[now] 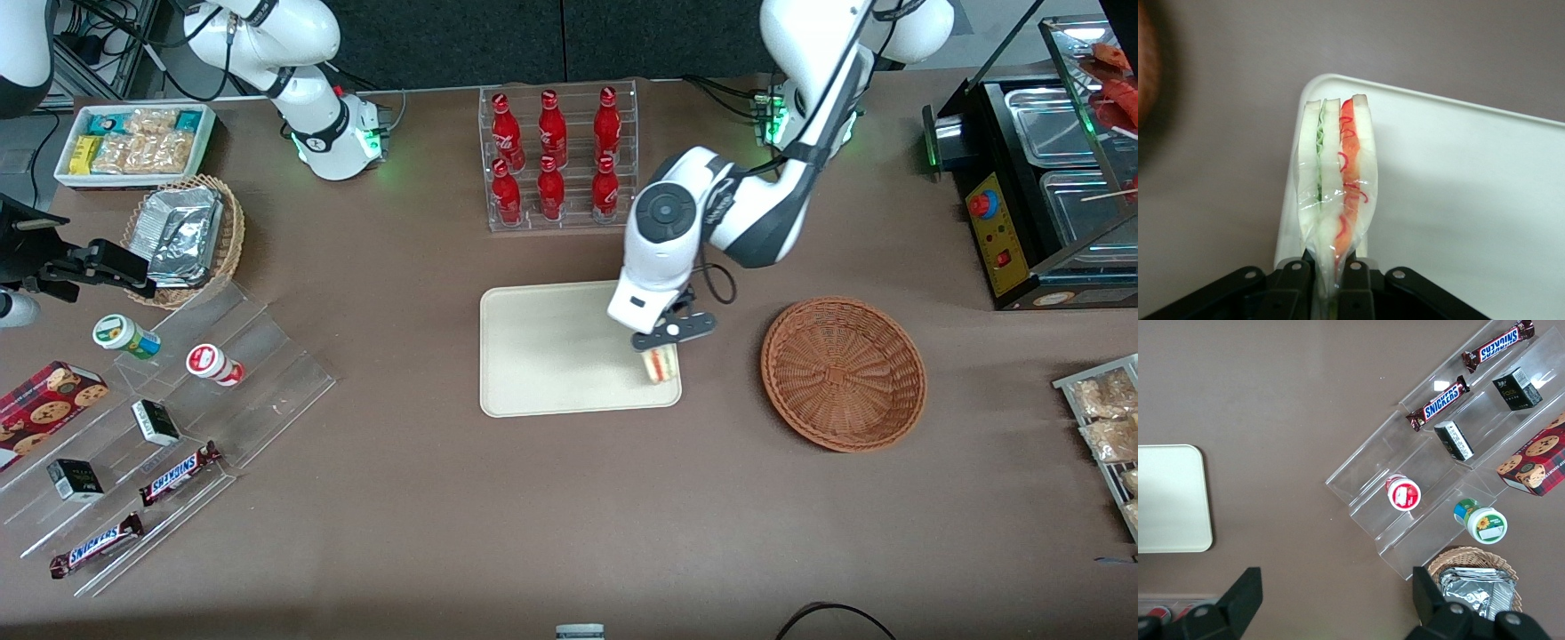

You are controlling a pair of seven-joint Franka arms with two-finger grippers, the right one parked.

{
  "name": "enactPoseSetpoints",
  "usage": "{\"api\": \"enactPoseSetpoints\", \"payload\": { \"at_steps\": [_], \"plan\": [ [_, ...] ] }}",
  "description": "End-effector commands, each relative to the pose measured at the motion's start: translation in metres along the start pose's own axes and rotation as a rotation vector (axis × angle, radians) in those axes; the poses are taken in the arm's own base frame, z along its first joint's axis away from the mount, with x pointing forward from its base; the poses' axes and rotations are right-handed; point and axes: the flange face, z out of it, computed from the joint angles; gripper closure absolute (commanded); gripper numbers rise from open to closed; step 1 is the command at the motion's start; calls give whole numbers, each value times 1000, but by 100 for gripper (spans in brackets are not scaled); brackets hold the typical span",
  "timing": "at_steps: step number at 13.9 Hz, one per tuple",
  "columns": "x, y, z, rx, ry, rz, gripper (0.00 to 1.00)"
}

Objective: Place sandwich from basket to tray
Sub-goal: 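Carry the held sandwich with the left gripper over the cream tray, then lower the sandwich onto the tray and open the left gripper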

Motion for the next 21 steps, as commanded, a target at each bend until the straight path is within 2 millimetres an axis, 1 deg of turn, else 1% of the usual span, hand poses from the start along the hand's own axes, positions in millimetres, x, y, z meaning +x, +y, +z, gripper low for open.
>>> {"api": "enactPoseSetpoints", "payload": {
  "at_steps": [1, 2, 4, 6, 7, 8, 11, 12, 17, 19, 21],
  "plan": [
    [0, 20, 4, -36, 7, -5, 100],
    [-8, 28, 8, -50, 11, 8, 100],
    [-12, 33, 5, -73, 18, 27, 100],
    [-21, 44, 8, -121, 5, 59, 100],
    [-24, 50, 23, -131, 12, 66, 100],
    [-35, 58, 29, -142, 13, 72, 100],
    [-52, 66, 36, -149, 14, 106, 100],
    [-60, 71, 44, -142, 10, 120, 100],
    [-62, 72, 68, -118, 12, 171, 100],
    [-64, 72, 81, -104, 3, 173, 100],
    [-67, 74, 82, -103, 4, 182, 100]
  ]
}}
